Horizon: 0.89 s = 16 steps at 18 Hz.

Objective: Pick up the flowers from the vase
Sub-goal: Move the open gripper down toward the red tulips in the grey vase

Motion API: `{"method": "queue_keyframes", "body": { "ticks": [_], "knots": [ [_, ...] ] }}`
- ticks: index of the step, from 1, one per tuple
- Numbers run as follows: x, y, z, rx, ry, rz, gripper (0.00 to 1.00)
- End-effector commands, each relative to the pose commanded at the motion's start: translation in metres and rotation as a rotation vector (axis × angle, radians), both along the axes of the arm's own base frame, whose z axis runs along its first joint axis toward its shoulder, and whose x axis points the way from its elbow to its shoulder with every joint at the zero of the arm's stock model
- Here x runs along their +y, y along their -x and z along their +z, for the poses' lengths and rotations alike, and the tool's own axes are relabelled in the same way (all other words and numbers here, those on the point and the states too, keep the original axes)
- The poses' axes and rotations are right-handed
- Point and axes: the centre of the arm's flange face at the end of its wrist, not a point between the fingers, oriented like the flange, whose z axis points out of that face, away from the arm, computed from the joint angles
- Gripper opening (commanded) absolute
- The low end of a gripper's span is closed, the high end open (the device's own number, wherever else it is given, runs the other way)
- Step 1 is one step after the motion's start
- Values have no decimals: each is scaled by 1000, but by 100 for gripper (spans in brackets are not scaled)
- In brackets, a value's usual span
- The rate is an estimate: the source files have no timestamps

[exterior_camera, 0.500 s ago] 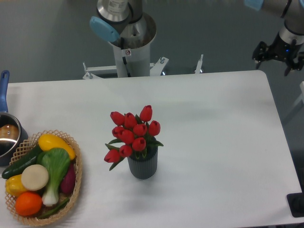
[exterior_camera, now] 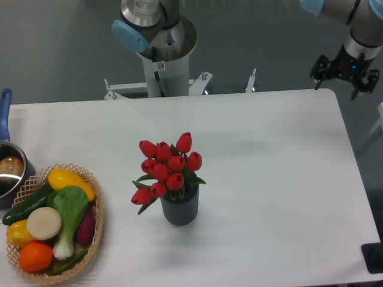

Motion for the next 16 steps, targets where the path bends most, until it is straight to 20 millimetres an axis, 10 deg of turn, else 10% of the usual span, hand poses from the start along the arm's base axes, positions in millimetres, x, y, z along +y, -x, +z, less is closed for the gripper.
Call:
{"method": "queue_keyframes", "body": {
  "ticks": [9,16],
  "knots": [
    [1,-31,-37,-58,-47,94,100],
    [54,-55,-49,-119,-364,174,100]
  ]
}}
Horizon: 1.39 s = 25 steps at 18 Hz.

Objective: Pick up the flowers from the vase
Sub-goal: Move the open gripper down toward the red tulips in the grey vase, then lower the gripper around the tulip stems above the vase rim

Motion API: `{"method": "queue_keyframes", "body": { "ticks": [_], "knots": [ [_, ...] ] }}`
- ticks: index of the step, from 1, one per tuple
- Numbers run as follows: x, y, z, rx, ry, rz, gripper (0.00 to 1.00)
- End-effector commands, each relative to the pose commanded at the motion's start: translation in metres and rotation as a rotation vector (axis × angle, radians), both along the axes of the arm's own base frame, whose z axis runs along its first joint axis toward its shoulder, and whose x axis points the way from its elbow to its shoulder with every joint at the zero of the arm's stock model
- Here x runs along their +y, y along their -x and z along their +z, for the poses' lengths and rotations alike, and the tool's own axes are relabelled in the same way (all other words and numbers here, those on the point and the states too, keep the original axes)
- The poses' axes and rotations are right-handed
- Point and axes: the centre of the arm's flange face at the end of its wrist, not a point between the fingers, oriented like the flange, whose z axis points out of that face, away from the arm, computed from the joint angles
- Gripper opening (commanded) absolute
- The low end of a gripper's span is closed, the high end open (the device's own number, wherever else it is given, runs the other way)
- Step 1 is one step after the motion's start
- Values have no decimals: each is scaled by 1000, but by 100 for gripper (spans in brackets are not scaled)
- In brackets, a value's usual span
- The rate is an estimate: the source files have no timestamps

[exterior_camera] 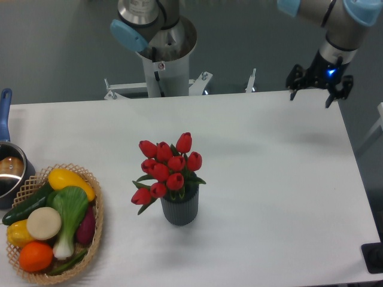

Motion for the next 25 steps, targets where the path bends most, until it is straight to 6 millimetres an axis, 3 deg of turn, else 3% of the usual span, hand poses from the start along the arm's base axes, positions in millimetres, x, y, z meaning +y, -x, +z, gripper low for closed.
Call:
{"method": "queue_keyframes", "body": {
  "ticks": [3,8,11,13,17,22,25],
  "knots": [
    [32,-25,-5,-29,-100,-49,100],
    [61,-47,20,-19,-266,-96,100],
    [72,-53,43,0,-461,-136,100],
    [77,-60,53,15,-485,-156,100],
    [105,-79,44,20,-491,-246,100],
    [137,-98,50,88,-518,-349,100],
    [147,-104,33,64,-573,-372,100]
  ]
}}
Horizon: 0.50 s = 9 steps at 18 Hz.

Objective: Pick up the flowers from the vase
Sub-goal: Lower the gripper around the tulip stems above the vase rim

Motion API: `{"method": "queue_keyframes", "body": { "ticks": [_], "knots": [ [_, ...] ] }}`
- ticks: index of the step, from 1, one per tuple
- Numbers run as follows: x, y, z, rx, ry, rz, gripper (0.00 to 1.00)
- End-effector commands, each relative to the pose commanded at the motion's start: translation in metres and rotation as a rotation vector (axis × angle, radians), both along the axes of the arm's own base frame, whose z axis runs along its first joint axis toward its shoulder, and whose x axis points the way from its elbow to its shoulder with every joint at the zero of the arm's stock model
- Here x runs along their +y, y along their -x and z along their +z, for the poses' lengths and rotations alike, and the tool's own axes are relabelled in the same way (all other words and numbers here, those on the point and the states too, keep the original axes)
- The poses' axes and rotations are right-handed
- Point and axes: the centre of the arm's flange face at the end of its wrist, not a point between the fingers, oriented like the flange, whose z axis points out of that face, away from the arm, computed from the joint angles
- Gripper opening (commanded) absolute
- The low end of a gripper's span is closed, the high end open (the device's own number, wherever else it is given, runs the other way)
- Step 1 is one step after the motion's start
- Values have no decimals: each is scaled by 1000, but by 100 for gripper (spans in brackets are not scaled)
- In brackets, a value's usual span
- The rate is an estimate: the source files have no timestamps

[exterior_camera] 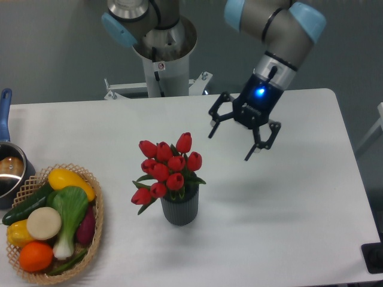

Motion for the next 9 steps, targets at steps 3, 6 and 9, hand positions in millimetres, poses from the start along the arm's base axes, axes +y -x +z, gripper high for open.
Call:
{"method": "queue_keyframes", "body": {
  "ticks": [3,6,9],
  "knots": [
    [9,-3,-12,14,-43,-53,100],
    [20,-5,-21,-31,-98,-70,100],
    [31,-11,-27,-64,-124,-89,100]
  ]
}}
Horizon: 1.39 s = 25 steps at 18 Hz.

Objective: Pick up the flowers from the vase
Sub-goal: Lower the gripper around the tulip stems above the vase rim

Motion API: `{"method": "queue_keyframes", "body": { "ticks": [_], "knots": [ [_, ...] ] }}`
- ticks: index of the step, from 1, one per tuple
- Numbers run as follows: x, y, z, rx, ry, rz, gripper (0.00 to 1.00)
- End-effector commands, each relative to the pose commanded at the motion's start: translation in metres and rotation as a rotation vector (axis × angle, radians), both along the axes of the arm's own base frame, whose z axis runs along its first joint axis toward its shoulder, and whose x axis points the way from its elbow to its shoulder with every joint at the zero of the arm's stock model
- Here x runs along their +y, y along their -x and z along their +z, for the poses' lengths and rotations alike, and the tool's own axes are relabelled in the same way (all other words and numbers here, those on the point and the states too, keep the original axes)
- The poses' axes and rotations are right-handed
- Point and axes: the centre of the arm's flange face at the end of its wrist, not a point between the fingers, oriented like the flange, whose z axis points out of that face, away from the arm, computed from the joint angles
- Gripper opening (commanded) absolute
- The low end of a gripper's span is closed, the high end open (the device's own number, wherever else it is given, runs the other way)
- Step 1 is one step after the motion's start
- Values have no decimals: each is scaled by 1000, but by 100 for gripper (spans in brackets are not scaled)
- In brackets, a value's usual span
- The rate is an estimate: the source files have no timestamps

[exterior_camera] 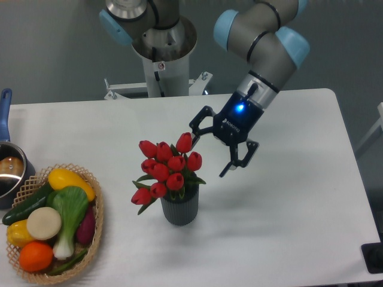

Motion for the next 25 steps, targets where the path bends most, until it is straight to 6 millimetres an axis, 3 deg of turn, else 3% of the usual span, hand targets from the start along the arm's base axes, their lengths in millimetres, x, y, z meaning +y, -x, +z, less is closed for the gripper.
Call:
{"method": "queue_keyframes", "body": {
  "ticks": [9,10,13,14,20,25],
  "knots": [
    [18,-11,-12,-71,-83,-35,99],
    [18,-12,-13,-71,-83,-36,82],
    [16,-13,-17,-11,-98,-59,4],
    [14,-13,-19,10,-107,-65,0],
    [5,-10,-16,17,-108,-47,0],
    [2,-18,10,-5,-103,-17,0]
  ]
}}
